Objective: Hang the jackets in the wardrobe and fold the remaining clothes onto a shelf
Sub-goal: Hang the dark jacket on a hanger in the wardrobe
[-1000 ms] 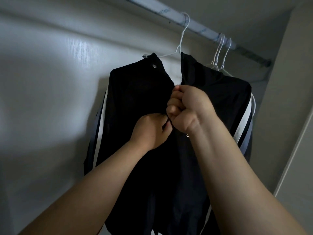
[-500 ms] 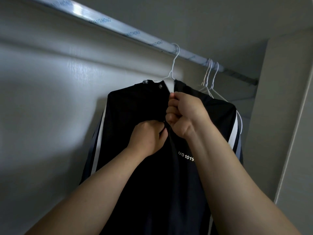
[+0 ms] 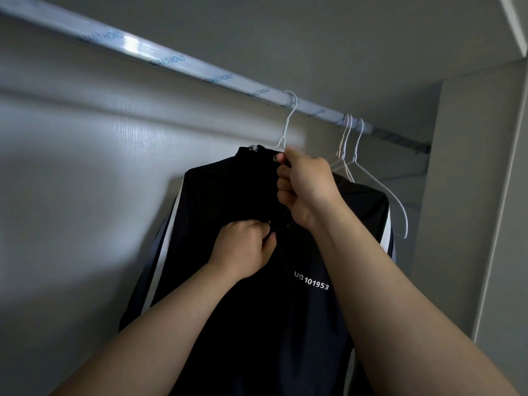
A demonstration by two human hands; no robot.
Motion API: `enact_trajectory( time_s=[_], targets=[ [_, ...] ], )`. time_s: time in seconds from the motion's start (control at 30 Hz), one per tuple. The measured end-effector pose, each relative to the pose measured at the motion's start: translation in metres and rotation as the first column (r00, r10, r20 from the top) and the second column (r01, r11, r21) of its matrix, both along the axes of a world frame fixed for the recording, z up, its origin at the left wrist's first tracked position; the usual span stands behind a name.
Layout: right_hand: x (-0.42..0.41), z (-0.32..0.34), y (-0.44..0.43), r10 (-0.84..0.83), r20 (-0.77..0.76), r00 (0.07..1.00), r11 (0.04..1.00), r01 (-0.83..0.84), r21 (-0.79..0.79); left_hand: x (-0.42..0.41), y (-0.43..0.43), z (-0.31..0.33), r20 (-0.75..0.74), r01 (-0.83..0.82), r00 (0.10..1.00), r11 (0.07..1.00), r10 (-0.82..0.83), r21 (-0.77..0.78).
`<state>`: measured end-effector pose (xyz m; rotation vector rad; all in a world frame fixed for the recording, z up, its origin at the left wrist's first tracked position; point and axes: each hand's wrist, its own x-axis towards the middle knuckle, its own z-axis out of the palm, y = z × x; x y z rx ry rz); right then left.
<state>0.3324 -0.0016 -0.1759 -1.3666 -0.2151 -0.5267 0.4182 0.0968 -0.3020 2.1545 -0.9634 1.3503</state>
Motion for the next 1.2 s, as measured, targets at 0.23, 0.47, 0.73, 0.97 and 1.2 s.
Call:
enact_trajectory(
  time_s=[0.23, 0.47, 0.73, 0.97, 1.2],
  targets=[
    [0.003, -0.022, -0.034, -0.523, 0.197, 0.829, 0.51, 0.49, -0.707, 0.005, 0.011, 0.007, -0.073, 0.043, 0.997, 0.998, -0.039, 0.055],
    [0.006, -0.009, -0.046, -0.425, 0.628, 0.651, 0.217, 0.747, -0.628, 0.012, 0.029, 0.086, 0.047, 0.107, 0.994, 0.966, -0.099, -0.237],
    [0.012, 0.003, -0.068, -0.147, 0.549, 0.823, 0.255, 0.568, -0.783, 0.03, 0.027, 0.126, -0.061, 0.117, 0.992, 0.99, -0.113, 0.079],
    [0.02, 0.02, -0.068, -0.049, 0.636, 0.77, 0.091, 0.637, -0.765, 0.03, 0.026, 0.149, -0.203, 0.157, 0.972, 0.971, -0.119, 0.18],
    [0.027, 0.027, -0.061, -0.065, 0.694, 0.717, 0.048, 0.697, -0.716, 0.013, 0.038, 0.162, -0.623, 0.424, 0.676, 0.899, -0.394, -0.11]
  ],
)
